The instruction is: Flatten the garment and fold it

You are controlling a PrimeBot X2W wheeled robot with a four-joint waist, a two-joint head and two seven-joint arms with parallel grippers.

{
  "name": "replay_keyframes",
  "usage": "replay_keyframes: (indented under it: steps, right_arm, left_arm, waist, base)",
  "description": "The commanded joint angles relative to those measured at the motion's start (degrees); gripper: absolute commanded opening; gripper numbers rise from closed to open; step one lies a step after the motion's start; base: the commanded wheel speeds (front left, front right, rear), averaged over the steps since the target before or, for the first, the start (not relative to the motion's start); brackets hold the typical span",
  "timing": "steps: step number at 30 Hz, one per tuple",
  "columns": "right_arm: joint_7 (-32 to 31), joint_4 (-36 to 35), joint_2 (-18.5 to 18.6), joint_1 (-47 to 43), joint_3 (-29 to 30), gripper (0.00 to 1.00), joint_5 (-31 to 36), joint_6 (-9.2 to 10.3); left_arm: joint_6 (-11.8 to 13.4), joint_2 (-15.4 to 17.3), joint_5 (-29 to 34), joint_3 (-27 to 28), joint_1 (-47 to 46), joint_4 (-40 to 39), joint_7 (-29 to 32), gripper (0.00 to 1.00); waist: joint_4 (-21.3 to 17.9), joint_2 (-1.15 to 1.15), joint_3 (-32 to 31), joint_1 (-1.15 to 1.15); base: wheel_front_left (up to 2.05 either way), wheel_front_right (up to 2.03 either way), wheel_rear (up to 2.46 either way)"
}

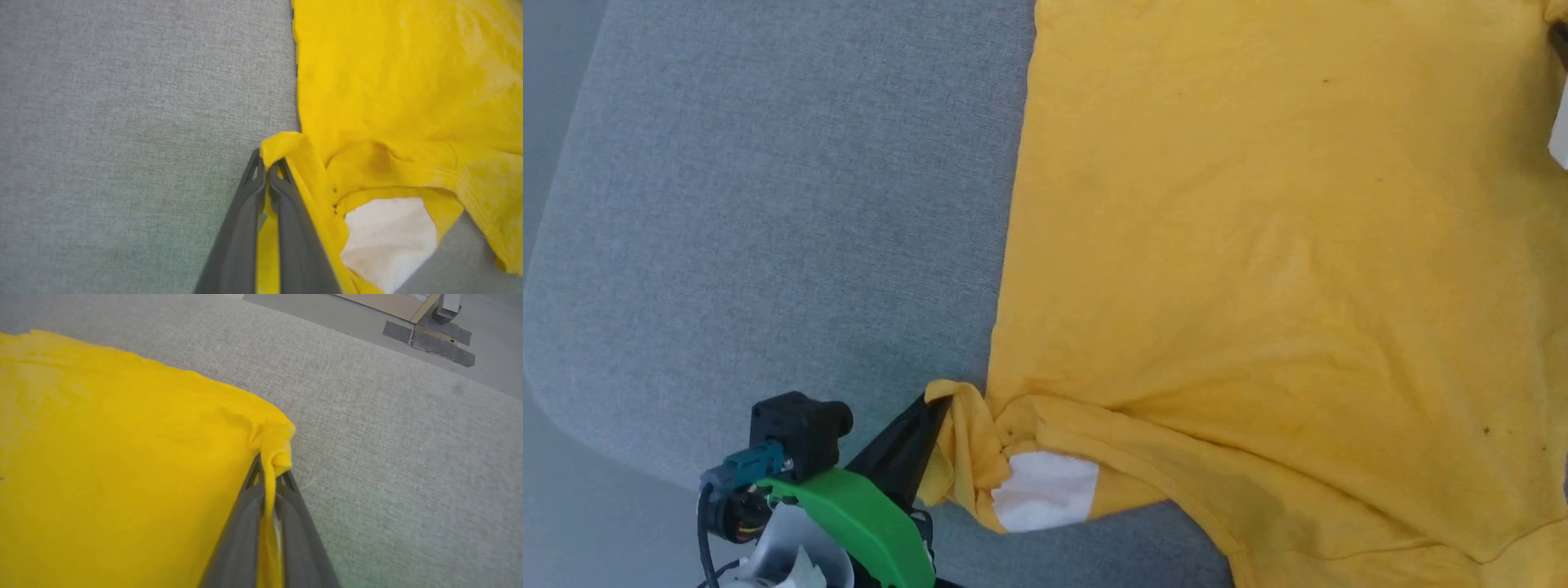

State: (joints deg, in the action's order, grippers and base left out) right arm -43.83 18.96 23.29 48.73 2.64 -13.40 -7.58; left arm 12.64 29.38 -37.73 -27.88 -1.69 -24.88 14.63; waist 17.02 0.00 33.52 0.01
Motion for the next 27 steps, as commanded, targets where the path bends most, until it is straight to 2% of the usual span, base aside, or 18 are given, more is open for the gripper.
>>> replay_keyframes:
  steps: [1, 10, 14, 18, 22, 27]
  right_arm:
    - [0.5, 0.6, 0.3, -1.2, -0.3, 0.00, -0.5, 0.09]
    - [5.3, -2.4, 3.3, -3.3, -1.2, 0.00, -4.6, 0.09]
    - [6.7, -5.2, 4.8, -8.7, 1.2, 0.00, -8.1, 0.09]
    - [7.4, -9.7, 5.3, -18.2, 5.5, 0.00, -10.1, 0.09]
    - [7.4, -16.4, 3.4, -29.8, 11.9, 0.00, -11.7, 0.09]
    - [6.8, -26.0, -2.7, -46.1, 18.4, 0.00, -12.3, 0.09]
  left_arm:
    - [0.0, 0.3, 0.6, 0.4, -1.4, -0.1, 0.1, 0.00]
    - [0.9, 1.6, 1.3, 1.7, -1.2, -0.5, -0.2, 0.00]
    - [1.1, 2.0, 1.2, 2.4, -0.4, -0.5, -1.2, 0.00]
    - [2.0, 2.0, 0.7, 3.5, 1.6, 0.3, -2.6, 0.00]
    - [2.6, 2.0, 0.4, 4.5, 3.5, 1.3, -4.3, 0.00]
    - [2.9, 2.1, -0.1, 5.2, 5.8, 2.8, -5.8, 0.00]
  waist:
    - [-1.3, 0.00, -0.6, -0.01]
    - [-7.3, 0.00, -7.2, -0.01]
    - [-10.2, 0.00, -11.9, -0.01]
    - [-13.1, 0.00, -16.3, -0.01]
    - [-15.6, 0.00, -19.2, -0.01]
    - [-18.4, 0.00, -21.4, -0.01]
  base:
    - [0.00, 0.00, 0.00]
    - [0.00, 0.00, 0.00]
    - [0.00, 0.00, 0.00]
    - [0.00, 0.00, 0.00]
    - [0.00, 0.00, 0.00]
    - [0.00, 0.00, 0.00]
